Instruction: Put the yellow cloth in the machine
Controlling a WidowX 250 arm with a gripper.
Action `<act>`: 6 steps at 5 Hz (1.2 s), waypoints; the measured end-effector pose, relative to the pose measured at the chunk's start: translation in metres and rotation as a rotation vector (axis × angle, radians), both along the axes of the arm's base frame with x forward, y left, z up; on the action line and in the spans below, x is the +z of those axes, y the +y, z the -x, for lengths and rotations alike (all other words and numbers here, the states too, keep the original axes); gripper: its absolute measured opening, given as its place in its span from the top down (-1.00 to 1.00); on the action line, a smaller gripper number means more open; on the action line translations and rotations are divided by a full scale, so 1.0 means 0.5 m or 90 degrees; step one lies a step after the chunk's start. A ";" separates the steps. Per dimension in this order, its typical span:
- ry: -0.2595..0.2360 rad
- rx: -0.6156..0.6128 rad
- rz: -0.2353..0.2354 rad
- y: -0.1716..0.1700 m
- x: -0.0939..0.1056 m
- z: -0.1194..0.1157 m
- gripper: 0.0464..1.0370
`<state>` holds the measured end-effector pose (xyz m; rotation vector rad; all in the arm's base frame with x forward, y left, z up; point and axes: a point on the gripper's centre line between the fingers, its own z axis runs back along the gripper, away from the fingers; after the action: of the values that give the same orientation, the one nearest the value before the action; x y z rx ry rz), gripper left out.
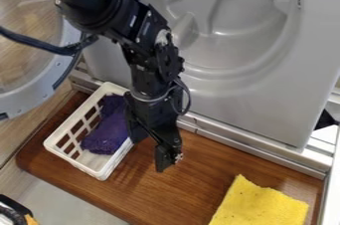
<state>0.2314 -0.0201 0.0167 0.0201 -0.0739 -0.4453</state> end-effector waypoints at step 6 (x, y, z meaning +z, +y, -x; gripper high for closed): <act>-0.029 0.008 0.050 -0.287 -0.147 -0.027 -0.92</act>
<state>0.2449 -0.1635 -0.0568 -0.0472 -0.1360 -0.4287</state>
